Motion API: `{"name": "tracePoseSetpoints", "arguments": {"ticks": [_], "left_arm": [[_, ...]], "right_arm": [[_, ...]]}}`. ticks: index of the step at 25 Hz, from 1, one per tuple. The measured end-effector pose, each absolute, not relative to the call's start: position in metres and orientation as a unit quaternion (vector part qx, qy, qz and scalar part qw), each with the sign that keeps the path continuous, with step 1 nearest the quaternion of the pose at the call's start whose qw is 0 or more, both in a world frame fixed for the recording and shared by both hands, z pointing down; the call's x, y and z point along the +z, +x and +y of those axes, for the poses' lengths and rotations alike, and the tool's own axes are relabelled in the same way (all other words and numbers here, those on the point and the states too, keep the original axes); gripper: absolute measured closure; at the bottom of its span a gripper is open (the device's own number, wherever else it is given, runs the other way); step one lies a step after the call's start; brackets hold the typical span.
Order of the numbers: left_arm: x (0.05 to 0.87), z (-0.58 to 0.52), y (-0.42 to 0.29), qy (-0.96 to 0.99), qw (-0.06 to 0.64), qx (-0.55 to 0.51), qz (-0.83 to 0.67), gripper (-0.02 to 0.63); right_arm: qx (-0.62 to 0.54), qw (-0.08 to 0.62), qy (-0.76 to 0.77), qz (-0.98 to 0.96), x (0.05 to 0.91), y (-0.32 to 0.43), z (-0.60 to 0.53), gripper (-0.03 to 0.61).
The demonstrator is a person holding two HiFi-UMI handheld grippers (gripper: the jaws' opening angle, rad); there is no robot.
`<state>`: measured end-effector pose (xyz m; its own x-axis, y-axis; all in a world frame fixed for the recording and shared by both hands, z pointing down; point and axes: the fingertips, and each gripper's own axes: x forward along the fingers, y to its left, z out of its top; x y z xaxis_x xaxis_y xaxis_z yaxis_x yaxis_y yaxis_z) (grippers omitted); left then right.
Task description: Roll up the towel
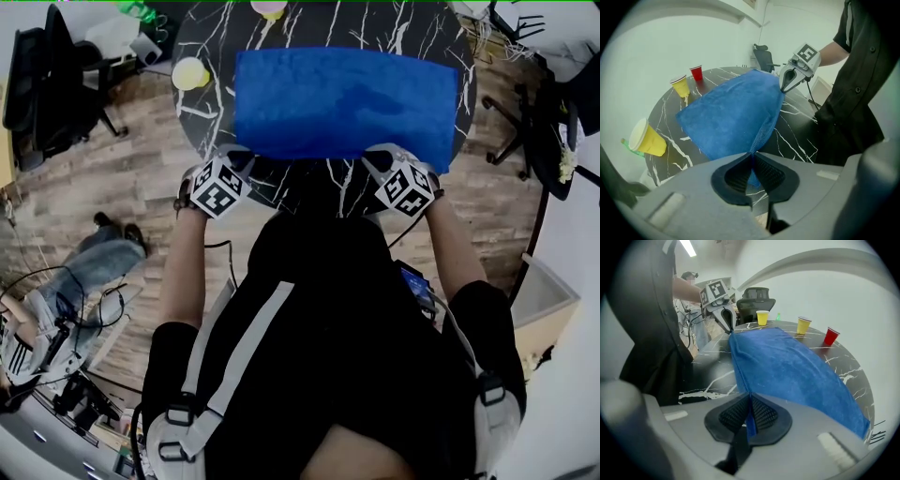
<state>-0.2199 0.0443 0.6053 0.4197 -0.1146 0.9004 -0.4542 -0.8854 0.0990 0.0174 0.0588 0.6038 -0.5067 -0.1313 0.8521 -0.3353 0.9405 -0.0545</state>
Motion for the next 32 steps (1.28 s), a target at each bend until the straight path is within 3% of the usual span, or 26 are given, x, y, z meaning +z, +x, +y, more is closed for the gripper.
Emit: {"name": "tracePoseSetpoints", "arguments": {"ticks": [13,21,26,32], "left_arm": [[0.6,-0.024,-0.228,0.815,0.182,0.52,-0.18,0.531],[0.61,-0.042,-0.245,0.79,0.176,0.534,-0.244,0.56],[0.6,-0.044,-0.237,0.797,0.177,0.51,-0.269,0.558],[0.585,-0.039,-0.187,0.823,0.161,0.483,-0.252,0.558]], "right_arm": [[0.089,0.47,0.201,-0.855,0.599,0.024,-0.027,0.566],[0.083,0.489,0.229,-0.838,0.619,0.026,-0.042,0.561],[0.098,0.462,0.238,-0.849,0.611,0.021,-0.042,0.42],[0.092,0.446,0.256,-0.853,0.597,0.039,-0.027,0.399]]}}
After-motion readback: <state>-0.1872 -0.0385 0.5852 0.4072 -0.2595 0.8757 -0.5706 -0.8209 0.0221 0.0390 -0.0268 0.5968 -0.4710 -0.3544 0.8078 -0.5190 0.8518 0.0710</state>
